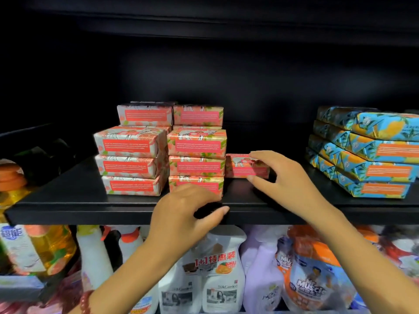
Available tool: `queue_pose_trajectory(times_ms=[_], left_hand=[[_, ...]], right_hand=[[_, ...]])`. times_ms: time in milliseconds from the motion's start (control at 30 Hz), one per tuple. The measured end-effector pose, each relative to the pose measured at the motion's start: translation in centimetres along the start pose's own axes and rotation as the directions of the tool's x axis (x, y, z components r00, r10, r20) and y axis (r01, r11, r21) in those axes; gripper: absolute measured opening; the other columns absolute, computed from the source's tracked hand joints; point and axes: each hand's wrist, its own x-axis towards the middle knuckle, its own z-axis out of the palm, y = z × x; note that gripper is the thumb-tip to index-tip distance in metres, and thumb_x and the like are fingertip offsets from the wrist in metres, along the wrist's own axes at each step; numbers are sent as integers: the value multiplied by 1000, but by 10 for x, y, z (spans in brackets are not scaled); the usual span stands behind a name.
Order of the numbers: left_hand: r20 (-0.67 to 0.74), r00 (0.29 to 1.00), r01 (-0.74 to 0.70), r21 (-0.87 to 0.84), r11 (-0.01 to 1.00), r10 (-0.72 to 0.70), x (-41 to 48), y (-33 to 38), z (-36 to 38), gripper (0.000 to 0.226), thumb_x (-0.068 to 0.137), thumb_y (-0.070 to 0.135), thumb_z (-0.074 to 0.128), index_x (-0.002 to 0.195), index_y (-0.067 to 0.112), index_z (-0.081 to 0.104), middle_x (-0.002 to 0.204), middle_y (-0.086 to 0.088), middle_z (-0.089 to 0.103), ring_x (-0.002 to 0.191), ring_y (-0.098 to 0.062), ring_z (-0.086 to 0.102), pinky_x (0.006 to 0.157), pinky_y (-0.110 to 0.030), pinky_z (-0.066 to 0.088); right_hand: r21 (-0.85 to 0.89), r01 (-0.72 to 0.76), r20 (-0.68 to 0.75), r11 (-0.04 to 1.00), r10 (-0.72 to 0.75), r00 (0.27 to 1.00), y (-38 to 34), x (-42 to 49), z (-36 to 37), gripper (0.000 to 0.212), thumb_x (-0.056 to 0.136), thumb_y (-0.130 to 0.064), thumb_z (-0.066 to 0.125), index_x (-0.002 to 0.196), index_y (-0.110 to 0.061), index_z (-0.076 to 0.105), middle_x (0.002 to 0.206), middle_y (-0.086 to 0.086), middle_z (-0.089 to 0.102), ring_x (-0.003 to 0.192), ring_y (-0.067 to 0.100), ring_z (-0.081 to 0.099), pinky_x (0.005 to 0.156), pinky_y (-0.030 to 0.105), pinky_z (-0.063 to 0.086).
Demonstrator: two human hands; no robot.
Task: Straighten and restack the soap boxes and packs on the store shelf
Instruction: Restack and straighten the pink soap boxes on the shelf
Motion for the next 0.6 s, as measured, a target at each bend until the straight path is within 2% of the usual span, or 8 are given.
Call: queue_pose_trajectory(times_ms=[67, 133, 300, 367, 433, 467, 533, 600], left_hand=[[0, 1000, 16, 0, 1000, -16, 0, 0, 1, 21, 77, 38, 68, 82, 20, 76, 81, 12, 71, 79, -9, 65, 66, -33, 54], [-9, 1000, 28, -8, 1000, -28, 1, 0, 1, 20, 75, 38, 70, 78, 20, 76, 78, 13, 71, 77, -7, 65, 66, -31, 54], [-14, 999, 33, 2, 999, -33, 1, 1, 1, 21, 74, 39, 70, 74, 18, 76, 76, 12, 71, 75, -6, 65, 66, -28, 55], [-18, 999, 40, 5, 999, -40, 1, 1, 2, 22, 73, 40, 70, 73, 18, 76, 76, 12, 71, 75, -6, 65, 67, -27, 54], [-15, 999, 51, 6, 999, -51, 1, 1, 2, 23, 73, 41, 70, 73, 19, 76, 75, 12, 71, 75, -5, 65, 67, -26, 53], [-13, 999, 52, 5, 999, -52, 1, 2, 2, 23, 73, 41, 70, 73, 19, 76, 75, 12, 71, 75, -5, 65, 67, -25, 53], [-11, 999, 45, 6, 999, -44, 1, 1, 2, 23, 72, 41, 70, 73, 19, 76, 75, 12, 71, 74, -6, 65, 66, -25, 54], [-11, 999, 38, 9, 999, -38, 2, 1, 2, 23, 72, 40, 70, 73, 19, 76, 75, 12, 71, 75, -7, 65, 66, -27, 54]], right_hand=[[-133, -26, 132, 991, 44, 990, 8, 8, 3, 59, 86, -37, 63, 138, -20, 42, 142, -4, 44, 130, 13, 39, 106, 27, 32], [-161, -16, 172, 987, 44, 984, 12, 9, 7, 59, 86, -39, 61, 139, -22, 41, 143, -4, 43, 131, 13, 37, 107, 29, 31], [-168, 9, 30, 986, -4, 1000, 9, -1, 2, 44, 80, -42, 64, 117, -19, 60, 115, -5, 59, 108, 12, 49, 86, 27, 41], [-88, 12, -31, 996, -15, 999, 5, -5, -4, 39, 72, -48, 64, 100, -21, 65, 100, -8, 60, 97, 11, 52, 78, 25, 43], [-11, -14, -67, 1000, 13, 998, 4, -7, -9, 45, 65, -56, 64, 98, -24, 63, 100, -12, 56, 97, 6, 48, 76, 19, 38], [-16, -32, -35, 999, 32, 999, 3, -7, -11, 56, 63, -60, 65, 107, -26, 60, 107, -13, 52, 102, 5, 43, 79, 19, 36], [-78, -65, 123, 995, 74, 990, 5, -6, -13, 76, 62, -64, 67, 127, -27, 50, 118, -11, 44, 113, 6, 35, 90, 23, 32], [-99, -61, 245, 993, 84, 966, 5, -5, -15, 76, 64, -60, 70, 128, -27, 48, 115, -11, 46, 111, 8, 40, 89, 21, 33]])
